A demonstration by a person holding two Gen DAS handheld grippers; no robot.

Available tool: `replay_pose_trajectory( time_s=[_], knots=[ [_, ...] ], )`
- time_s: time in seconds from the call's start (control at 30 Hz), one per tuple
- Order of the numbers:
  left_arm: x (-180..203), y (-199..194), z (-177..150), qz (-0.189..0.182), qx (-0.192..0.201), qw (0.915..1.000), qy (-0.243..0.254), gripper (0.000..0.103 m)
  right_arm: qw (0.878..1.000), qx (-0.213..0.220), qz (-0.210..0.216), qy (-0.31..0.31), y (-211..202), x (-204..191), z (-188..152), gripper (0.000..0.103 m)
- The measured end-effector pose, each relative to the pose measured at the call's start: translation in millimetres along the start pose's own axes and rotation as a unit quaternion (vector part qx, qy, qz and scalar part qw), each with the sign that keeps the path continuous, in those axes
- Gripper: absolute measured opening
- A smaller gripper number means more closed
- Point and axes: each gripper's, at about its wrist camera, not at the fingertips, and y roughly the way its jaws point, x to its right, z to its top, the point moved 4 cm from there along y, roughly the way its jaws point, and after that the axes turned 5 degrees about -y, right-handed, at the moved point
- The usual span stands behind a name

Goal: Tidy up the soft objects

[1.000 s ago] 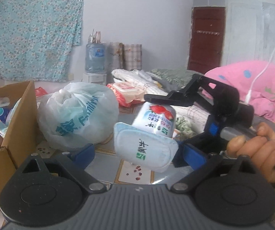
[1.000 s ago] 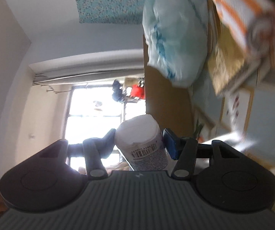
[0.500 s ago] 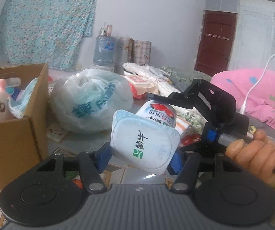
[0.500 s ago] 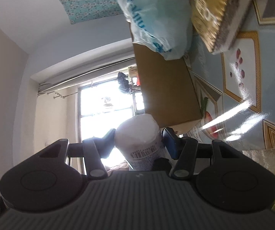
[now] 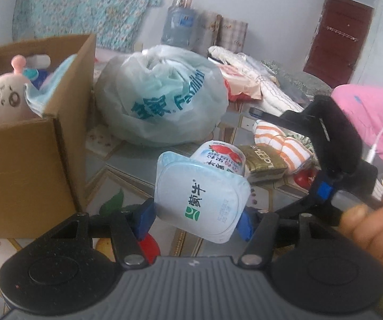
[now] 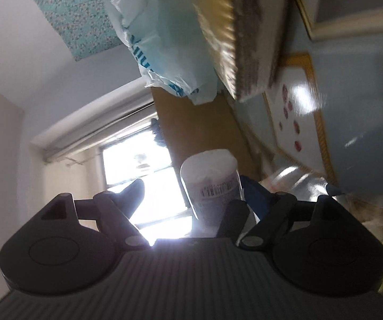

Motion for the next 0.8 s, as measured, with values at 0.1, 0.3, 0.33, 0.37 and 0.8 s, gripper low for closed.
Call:
replay_pose_trajectory(
  time_s=[0.1, 0.3, 0.33, 0.37, 0.8],
  knots=[
    [4.7, -1.5, 4.9, 0.011, 0.002, 0.9999, 0.012, 0.039, 0.998, -0.007, -0.028, -0.051, -0.2, -12.7, -6.9, 0.083],
    [10.1, 5.5, 19.5, 0.028, -0.006, 0.9993, 0.025, 0.025, 0.988, -0.001, -0.066, -0.140, -7.1, -30.6, -14.1, 0.087],
    [11.5, 8.7, 18.1, 0.029, -0.012, 0.9992, 0.025, 0.026, 0.988, 0.000, -0.064, -0.140, -8.5, -29.7, -13.5, 0.087],
    [13.2, 11.4, 16.1, 0.026, -0.017, 0.9992, 0.024, 0.027, 0.989, 0.002, -0.061, -0.138, -11.8, -29.6, -12.5, 0.087],
    [23.4, 9.5, 7.5, 0.003, -0.009, 0.9992, 0.038, 0.059, 0.956, 0.033, -0.148, -0.252, -34.8, -61.4, -20.2, 0.087]
  ],
)
